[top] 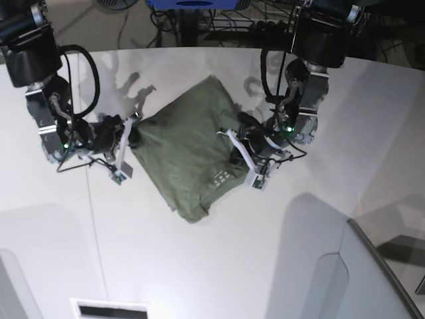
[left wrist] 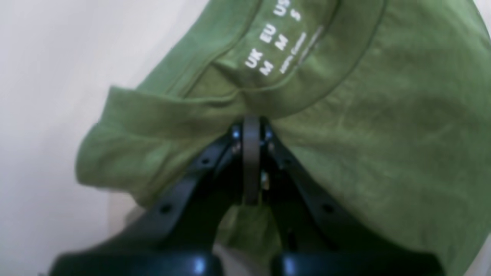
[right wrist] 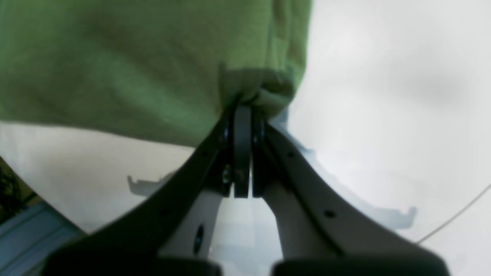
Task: Layout the t-shirt on the table in an organized manner, then fold the t-shirt properly
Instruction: 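Rotate and square the folded shirt with both grippers, then release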
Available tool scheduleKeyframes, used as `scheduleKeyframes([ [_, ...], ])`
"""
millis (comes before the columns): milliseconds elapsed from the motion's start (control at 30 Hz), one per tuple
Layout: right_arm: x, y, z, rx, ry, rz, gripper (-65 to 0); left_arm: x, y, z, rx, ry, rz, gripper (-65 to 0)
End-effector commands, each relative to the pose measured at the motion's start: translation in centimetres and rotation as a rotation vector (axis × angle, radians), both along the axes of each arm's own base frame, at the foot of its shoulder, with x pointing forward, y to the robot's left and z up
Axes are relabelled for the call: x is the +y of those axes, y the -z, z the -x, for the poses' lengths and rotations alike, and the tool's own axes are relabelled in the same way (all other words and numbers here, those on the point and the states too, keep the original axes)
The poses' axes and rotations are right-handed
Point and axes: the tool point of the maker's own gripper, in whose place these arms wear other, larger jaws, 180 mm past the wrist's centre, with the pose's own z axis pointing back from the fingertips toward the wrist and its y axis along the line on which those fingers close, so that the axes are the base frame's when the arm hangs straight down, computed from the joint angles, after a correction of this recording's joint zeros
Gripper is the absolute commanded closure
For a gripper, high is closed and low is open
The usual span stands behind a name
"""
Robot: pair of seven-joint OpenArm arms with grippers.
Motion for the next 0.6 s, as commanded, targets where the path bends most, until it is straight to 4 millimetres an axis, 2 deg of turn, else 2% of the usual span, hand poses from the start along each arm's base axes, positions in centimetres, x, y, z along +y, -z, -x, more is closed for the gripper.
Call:
scheduleKeyframes([
  [0,-1.4,-0.2,0.1,0.002,-0.007,0.039,0.0,0.5,-0.5,-0.9,-0.017,-0.007,-0.014,0.0],
  [167,-0.7,0.2,2.6,0.018,-0.029,0.026,0.0,0.7,-0.6,-2.2,-0.057,-0.027,0.003,0.0],
  [267,-2.0,0.4,4.1,0.043,-0.002,0.058,0.0,0.4,-0.9,-3.1,-0.069,-0.017,0.0,0.0],
  [333,-2.4,0.2,5.0,0.051,0.026,0.065,0.0,-0.8,-0.9,-3.3,-0.074,0.03,-0.008,0.0],
  [467,-2.9,-1.8,5.3,0.011,0.049,0.063,0.0,-2.5,-2.0,-4.3,-0.136,0.075,0.009,0.0],
  [567,-3.8,-3.4,4.2,-0.028,0.068,0.077,0.0,-3.5,-3.7,-5.7,-0.176,0.081,0.029,0.0],
])
